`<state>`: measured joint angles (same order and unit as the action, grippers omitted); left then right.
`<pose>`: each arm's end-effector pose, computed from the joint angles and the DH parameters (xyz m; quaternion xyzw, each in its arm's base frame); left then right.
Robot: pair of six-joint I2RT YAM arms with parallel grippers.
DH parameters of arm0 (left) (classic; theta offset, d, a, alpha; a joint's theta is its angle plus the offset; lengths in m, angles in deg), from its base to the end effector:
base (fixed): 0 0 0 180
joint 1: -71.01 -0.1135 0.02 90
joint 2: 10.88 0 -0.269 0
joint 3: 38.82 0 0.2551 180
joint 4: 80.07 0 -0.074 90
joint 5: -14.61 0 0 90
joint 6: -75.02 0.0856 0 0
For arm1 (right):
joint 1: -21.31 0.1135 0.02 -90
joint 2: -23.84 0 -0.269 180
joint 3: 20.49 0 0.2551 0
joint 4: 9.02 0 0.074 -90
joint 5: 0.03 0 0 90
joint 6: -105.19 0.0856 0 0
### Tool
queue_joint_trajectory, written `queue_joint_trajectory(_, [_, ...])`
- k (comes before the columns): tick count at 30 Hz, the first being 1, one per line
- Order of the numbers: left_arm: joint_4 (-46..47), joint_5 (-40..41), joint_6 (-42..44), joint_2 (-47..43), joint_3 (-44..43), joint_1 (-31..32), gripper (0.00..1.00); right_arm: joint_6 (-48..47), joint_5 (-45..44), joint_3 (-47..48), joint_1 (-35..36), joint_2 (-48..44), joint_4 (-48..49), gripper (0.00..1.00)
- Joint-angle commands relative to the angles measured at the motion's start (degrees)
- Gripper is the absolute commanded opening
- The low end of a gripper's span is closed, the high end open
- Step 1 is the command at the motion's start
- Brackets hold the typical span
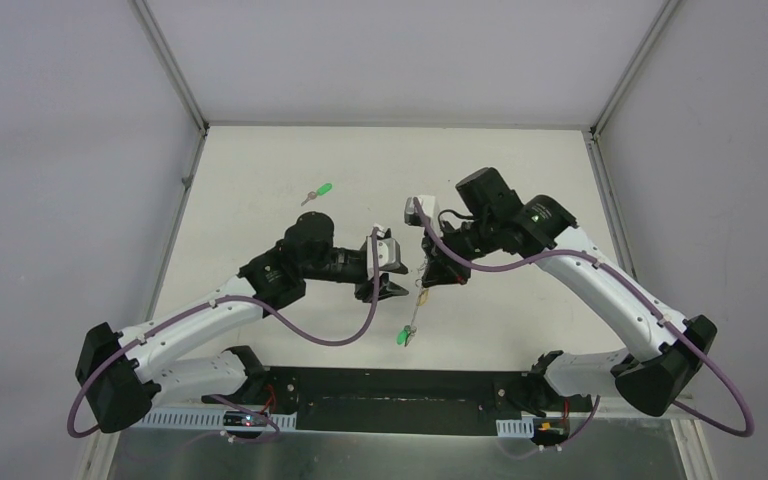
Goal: Put the keys on the keyring
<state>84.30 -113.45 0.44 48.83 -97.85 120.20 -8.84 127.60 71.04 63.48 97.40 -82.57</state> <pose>0.1399 -0.2427 0.3030 0.5696 0.5349 -0.4143 0.4667 0.1626 0.2178 0.3332 -0.5737 0.7053 0.3484 0.2280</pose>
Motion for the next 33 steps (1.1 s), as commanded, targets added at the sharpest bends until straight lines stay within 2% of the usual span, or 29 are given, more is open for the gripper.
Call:
queue_joint_trajectory(1, [4.17,-2.97,-1.0,1.46,-2.84,0.46,0.43,-0.8,1.82,1.4,0.75,-0.79,0.36,0.0])
queue_joint_trajectory(6, [10.24,-5.91,-3.67,2.81,-1.82,0.53,0.35,0.28,2.64,-0.22,0.95,-1.52,2.83,0.0])
queue_joint_trajectory(11, [11.23,-8.1,-4.43,3.84,-1.7,0.5,0.29,0.21,1.96,-0.61,0.97,-1.81,3.29,0.0])
queue_joint_trajectory(13, [11.22,-8.42,-4.43,3.93,-1.72,0.51,0.24,0.21,1.93,-0.69,1.04,-1.75,3.28,0.0])
queue_joint_trajectory(16, [11.26,-8.43,-4.35,3.97,-1.46,0.54,0.11,0.33,1.92,-0.85,1.05,-1.84,3.58,0.0])
queue_joint_trajectory(20, [11.24,-8.88,-4.48,4.25,-1.33,0.63,0.03,0.62,1.69,-1.01,1.07,-2.06,4.14,0.0])
queue_joint_trajectory(23, [11.17,-9.37,-4.74,4.75,-1.49,0.64,0.03,1.07,1.5,-1.36,1.07,-2.43,5.04,0.0])
queue_joint_trajectory(28, [11.03,-9.17,-4.58,5.33,-1.64,0.92,0.14,1.84,2.03,-2.05,1.07,-3.07,6.58,0.0])
queue_joint_trajectory(33, [10.82,-9.2,-4.21,5.42,-1.65,1.07,0.14,2.06,2.03,-2.15,1.07,-3.05,6.5,0.0])
